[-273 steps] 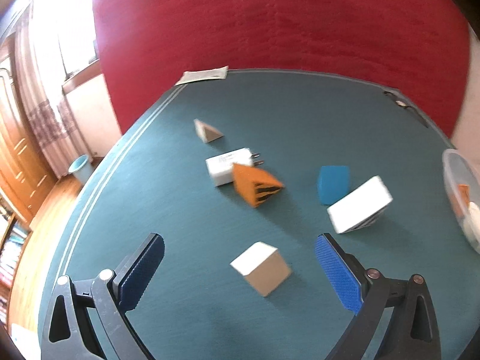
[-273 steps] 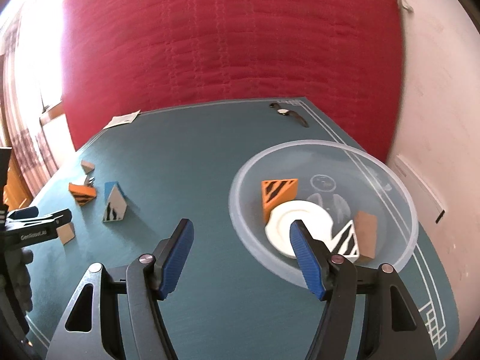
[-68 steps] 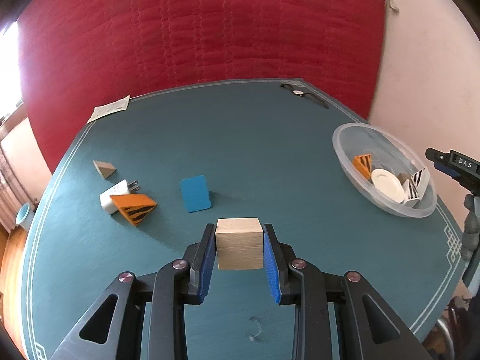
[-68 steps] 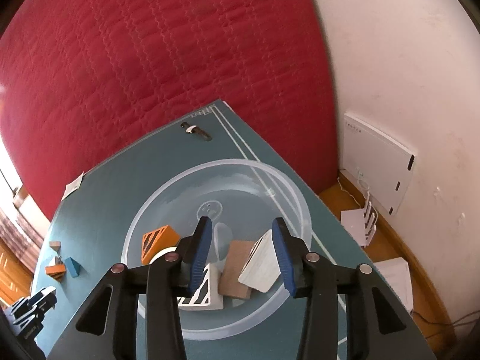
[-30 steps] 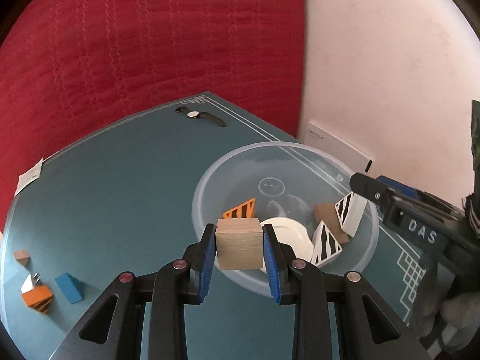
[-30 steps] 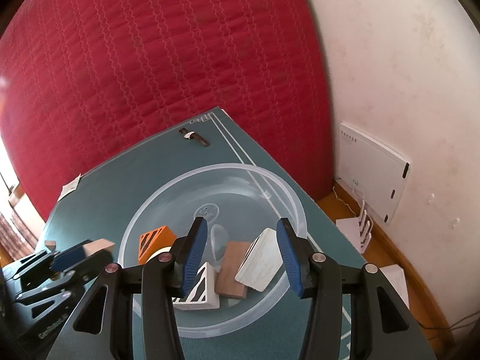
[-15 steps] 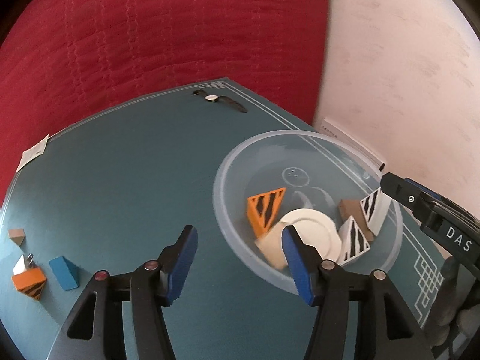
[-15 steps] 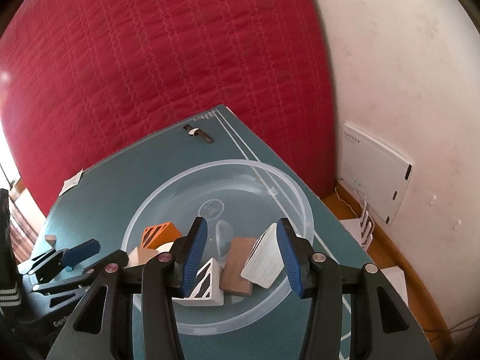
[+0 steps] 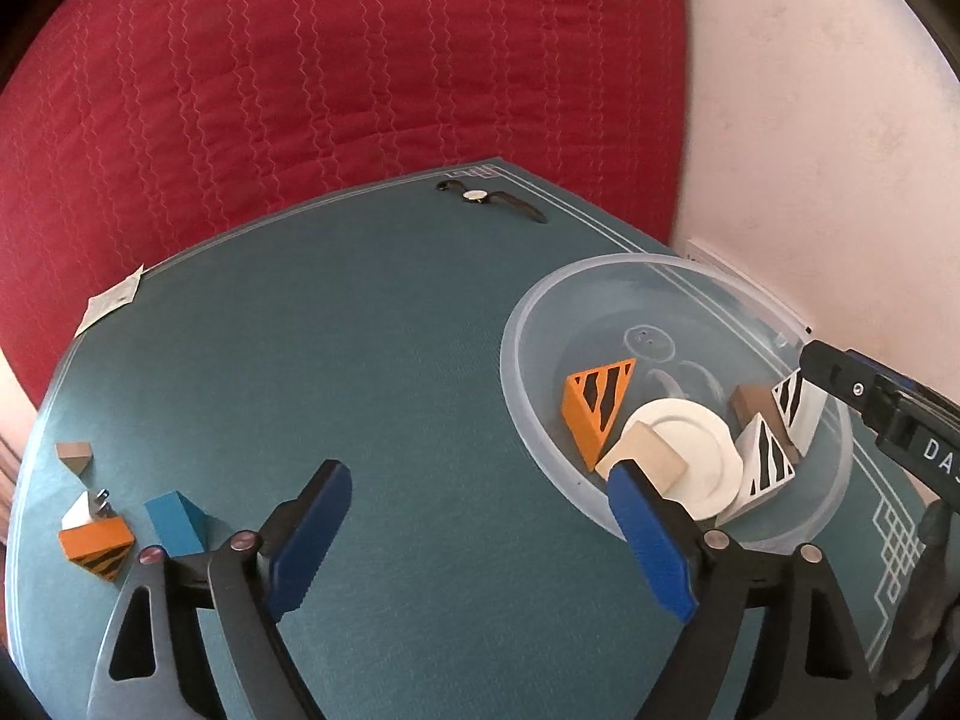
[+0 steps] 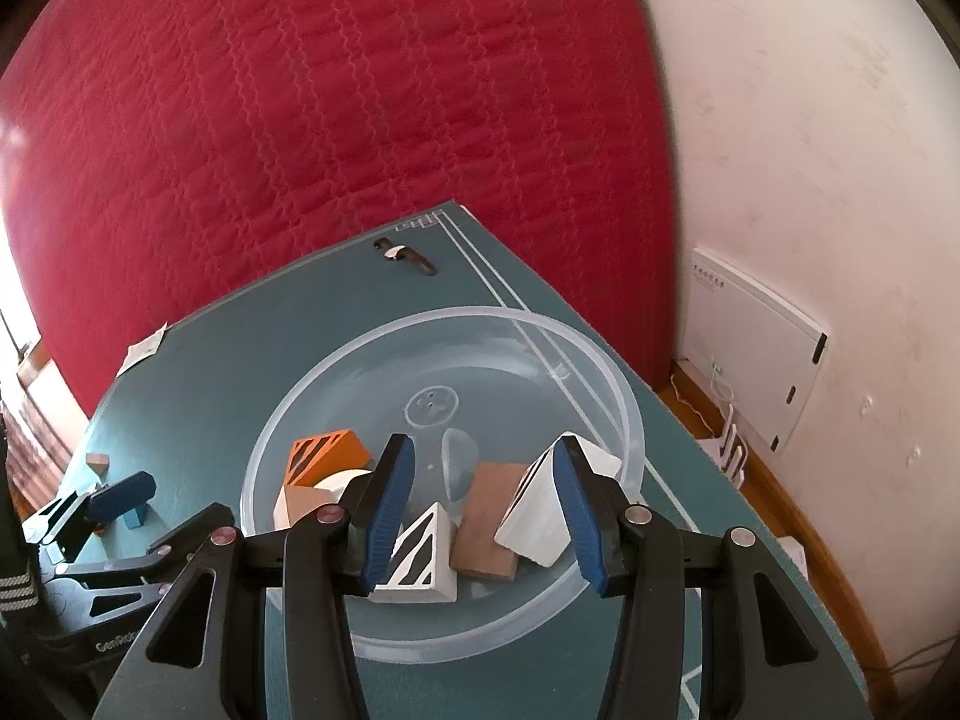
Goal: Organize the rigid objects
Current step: 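Withdraw both open grippers from the lid toward the blue wedge and striped triangle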
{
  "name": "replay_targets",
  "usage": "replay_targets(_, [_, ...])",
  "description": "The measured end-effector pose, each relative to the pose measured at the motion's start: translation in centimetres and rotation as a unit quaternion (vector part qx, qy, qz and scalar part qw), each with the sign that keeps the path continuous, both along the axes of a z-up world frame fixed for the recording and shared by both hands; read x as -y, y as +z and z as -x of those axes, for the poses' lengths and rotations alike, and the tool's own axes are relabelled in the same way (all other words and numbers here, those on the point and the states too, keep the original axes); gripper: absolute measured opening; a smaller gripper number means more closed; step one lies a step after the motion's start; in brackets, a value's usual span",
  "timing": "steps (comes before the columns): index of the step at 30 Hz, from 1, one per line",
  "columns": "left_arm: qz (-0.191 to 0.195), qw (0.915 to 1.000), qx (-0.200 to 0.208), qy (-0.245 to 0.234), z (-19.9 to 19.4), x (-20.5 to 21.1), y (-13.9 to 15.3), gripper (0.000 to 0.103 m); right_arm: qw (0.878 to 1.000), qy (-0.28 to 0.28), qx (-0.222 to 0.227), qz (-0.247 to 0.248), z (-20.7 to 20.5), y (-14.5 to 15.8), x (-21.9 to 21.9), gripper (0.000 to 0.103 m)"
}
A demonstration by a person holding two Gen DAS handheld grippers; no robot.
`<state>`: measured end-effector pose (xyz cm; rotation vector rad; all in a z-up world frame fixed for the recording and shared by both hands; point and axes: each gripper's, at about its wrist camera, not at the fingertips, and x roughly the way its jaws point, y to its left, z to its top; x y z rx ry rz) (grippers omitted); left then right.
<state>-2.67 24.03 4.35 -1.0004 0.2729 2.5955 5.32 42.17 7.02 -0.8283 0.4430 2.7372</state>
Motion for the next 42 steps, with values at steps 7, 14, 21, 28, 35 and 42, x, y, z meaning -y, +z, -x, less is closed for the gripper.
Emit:
replay_targets(7, [0.000, 0.9999, 0.006, -0.008, -0.1, -0.4, 0.0, 0.093, 1.000, 0.003, 0.002, -0.001, 0.0, -0.2, 0.2, 0.050])
replay_targets(14, [0.006, 0.9998, 0.007, -0.019, -0.5, -0.9, -0.1, 0.095, 1.000, 0.005, 0.002, -0.001, 0.0, -0.3, 0.4, 0.050])
replay_targets(21, [0.008, 0.9999, 0.008, -0.004, -0.7, -0.1, -0.1, 0.097, 1.000, 0.011, 0.003, -0.007, 0.0, -0.4, 1.2, 0.053])
replay_targets(28, [0.017, 0.9998, -0.001, 0.014, -1.3, 1.1, -0.3, 0.098, 0.999, 0.021, 0.001, -0.029, -0.1, -0.4, 2.7, 0.054])
replay_targets(35, [0.014, 0.9994, -0.001, 0.033, -1.4, 2.9, -0.4, 0.098, 0.998, 0.035, -0.001, -0.049, -0.2, -0.4, 4.3, 0.054])
replay_targets(42, [0.008, 0.9987, 0.002, 0.051, -1.5, 4.8, -0.4, 0.098, 0.997, 0.050, 0.000, -0.064, -0.3, -0.6, 5.9, 0.054])
